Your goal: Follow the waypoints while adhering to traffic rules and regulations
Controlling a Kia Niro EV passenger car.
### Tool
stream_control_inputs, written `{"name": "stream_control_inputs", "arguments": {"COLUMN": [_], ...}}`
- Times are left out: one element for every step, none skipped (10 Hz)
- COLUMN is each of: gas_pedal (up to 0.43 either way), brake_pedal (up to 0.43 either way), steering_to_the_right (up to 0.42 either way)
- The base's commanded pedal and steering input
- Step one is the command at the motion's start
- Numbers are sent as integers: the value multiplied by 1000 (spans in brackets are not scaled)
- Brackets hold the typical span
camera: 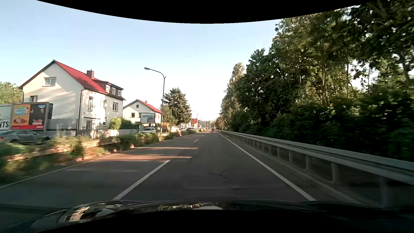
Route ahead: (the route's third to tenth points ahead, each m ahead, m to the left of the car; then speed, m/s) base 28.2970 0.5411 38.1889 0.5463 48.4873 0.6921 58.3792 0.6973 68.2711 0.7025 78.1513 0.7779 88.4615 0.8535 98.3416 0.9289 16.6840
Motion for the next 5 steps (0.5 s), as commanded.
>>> {"name": "stream_control_inputs", "arguments": {"gas_pedal": [0, 0, 0, 0, 0], "brake_pedal": [0, 0, 0, 0, 0], "steering_to_the_right": [1, 1, 1, 0, 1]}}
